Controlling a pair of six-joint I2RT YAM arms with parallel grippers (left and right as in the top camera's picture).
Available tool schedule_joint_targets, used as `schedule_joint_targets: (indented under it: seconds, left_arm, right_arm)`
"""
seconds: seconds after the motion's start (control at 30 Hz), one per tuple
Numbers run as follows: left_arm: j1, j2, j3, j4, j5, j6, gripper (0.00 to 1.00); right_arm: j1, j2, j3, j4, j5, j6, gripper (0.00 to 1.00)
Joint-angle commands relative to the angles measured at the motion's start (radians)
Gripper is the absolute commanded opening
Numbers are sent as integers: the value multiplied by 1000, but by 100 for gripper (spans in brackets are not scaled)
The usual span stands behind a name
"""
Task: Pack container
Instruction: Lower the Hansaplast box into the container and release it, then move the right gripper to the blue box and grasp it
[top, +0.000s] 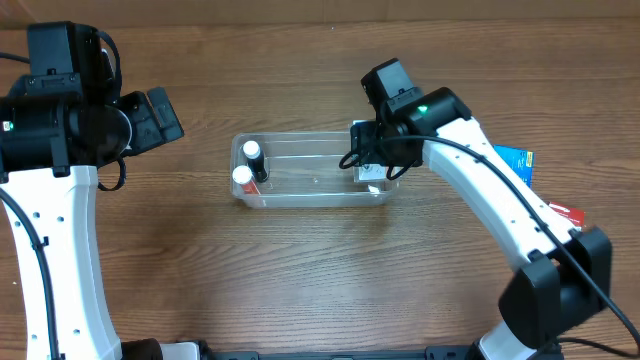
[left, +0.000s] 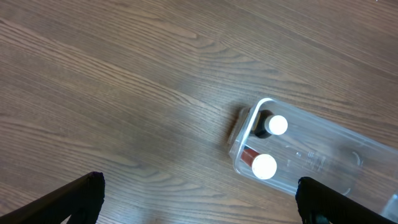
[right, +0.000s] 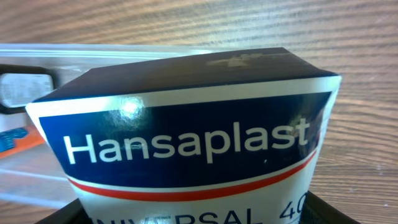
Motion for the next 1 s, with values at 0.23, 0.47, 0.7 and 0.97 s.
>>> schedule_joint_targets:
  seconds: [0.23, 0.47, 0.7, 0.97]
  left_arm:
    - [5, 2, 2, -5, 8, 23, 100]
    - [5, 2, 2, -10, 8, 23, 100]
    - [5, 2, 2, -13, 8, 23, 100]
    - [5, 2, 2, -12, 8, 22, 100]
  right_arm:
    - [5, 29, -3, -4, -1, 15, 86]
    - [5, 29, -3, -11, -1, 15, 86]
    - [-49, -90, 83, -93, 184, 15, 88]
    - [-604, -168, 49, -129, 97, -253, 100]
